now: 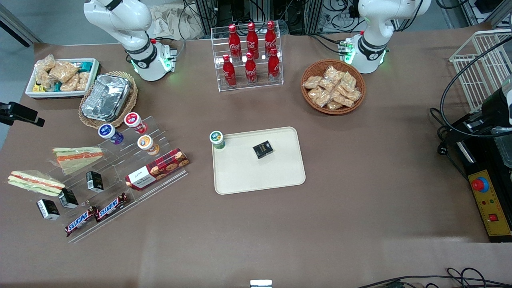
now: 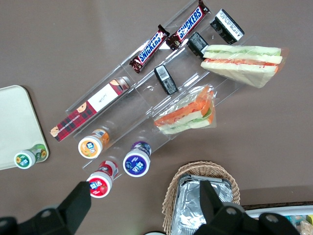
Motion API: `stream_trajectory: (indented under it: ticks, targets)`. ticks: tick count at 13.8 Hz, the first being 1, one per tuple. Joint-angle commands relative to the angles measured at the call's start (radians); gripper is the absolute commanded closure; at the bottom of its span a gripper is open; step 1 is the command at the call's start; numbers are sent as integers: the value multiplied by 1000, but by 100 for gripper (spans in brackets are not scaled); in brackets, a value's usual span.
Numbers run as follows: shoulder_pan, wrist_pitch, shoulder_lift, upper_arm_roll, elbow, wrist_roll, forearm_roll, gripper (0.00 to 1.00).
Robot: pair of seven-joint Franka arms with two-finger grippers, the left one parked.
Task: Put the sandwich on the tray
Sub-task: 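Move the right gripper down over the plastic-wrapped sandwich in the rack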
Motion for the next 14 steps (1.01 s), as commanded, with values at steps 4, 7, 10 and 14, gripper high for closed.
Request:
stream_trajectory:
  ticks: [4,7,10,14]
  targets:
    - [91,10,4,-2,-1,29,-119,1]
    - [95,10,28,-2,-1,20,-112,1]
    - [89,18,22,-5,1,-79,-118,1]
    - [63,45,30,-25,8,-328,-119,1]
